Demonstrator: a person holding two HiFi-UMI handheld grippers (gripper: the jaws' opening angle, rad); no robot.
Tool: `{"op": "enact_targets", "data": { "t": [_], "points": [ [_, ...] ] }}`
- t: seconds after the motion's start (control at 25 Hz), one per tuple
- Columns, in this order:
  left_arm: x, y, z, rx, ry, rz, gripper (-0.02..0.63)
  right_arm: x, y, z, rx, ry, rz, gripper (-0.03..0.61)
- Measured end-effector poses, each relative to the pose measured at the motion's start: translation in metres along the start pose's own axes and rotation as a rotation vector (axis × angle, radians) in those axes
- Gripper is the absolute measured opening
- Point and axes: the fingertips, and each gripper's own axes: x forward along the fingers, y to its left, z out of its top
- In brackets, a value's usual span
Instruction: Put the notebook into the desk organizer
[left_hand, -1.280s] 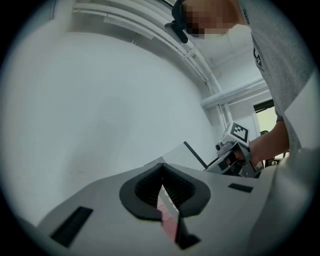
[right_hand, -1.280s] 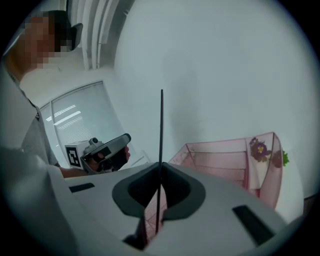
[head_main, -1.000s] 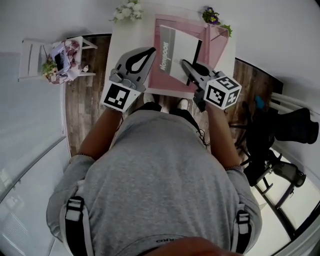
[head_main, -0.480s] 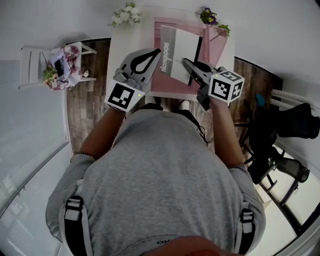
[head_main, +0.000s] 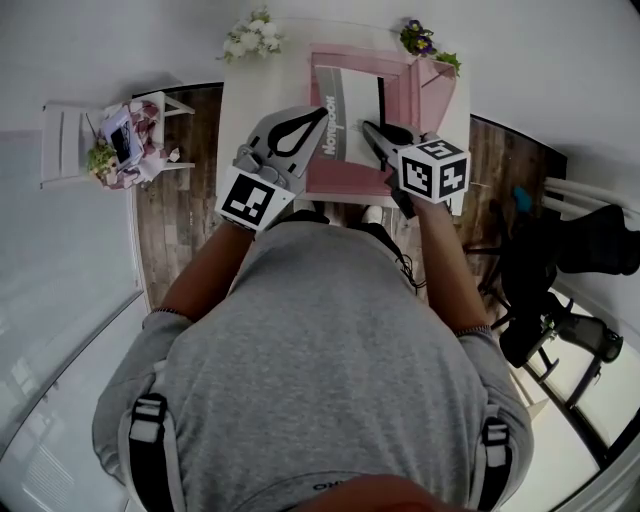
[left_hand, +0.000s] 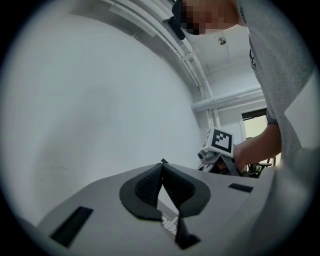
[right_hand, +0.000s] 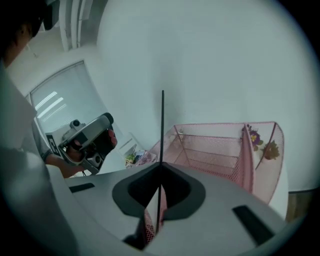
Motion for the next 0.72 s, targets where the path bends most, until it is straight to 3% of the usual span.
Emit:
{"op": "enact_targets", "data": {
  "t": [0.72],
  "points": [
    [0.002,0.011,-0.006,-0.016,0.003,-0.021,0.02,0.031,-0.034,-0.016,-0.279,0.199,-0.285,0.08]
  ]
}}
